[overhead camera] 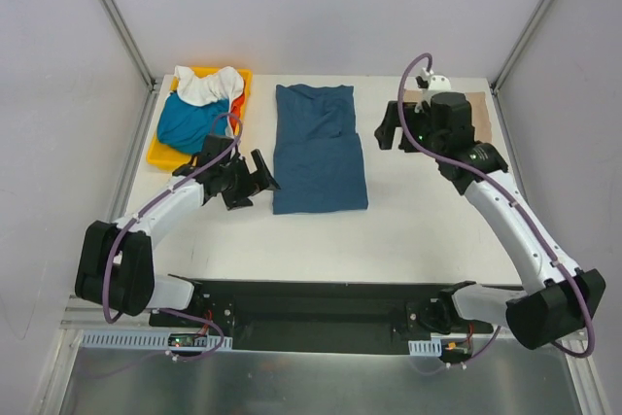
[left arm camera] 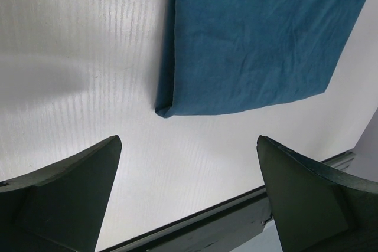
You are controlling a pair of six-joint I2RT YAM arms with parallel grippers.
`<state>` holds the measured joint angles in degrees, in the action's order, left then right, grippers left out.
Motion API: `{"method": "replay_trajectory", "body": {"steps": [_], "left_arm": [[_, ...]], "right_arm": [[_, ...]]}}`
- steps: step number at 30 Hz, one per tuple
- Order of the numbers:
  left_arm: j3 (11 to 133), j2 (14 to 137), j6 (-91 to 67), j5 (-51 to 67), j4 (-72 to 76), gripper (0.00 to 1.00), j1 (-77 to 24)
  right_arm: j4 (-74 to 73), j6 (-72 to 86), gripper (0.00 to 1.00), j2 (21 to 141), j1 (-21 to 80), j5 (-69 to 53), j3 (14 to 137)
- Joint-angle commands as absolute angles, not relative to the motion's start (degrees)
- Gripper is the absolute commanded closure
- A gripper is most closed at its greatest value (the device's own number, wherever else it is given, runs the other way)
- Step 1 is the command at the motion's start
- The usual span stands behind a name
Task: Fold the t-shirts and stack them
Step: Fold the tshirt
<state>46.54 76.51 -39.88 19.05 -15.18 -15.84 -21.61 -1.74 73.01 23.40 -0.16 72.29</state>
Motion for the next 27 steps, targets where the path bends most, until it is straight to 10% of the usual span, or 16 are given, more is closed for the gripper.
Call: {"method": "replay_trajectory", "body": {"steps": [1,5,27], "left_arm": [[47.7,79.4,-40.2,20.0,-13.5,0.01,-17.0],[47.5,82.3,-40.6,21.3,-11.8,0.01,-17.1],[46.6,93.9,-42.3,24.2,-8.3,0.71,-18.6]], "right_arm": [[-22.2,3.9,0.03,73.2,20.7,-1.2,67.0],[-25.7,4.5,0.04,74.3,20.6,-4.5,62.9],[-24.3,8.7,0.08,83.1,18.3,-20.1,55.5]]}}
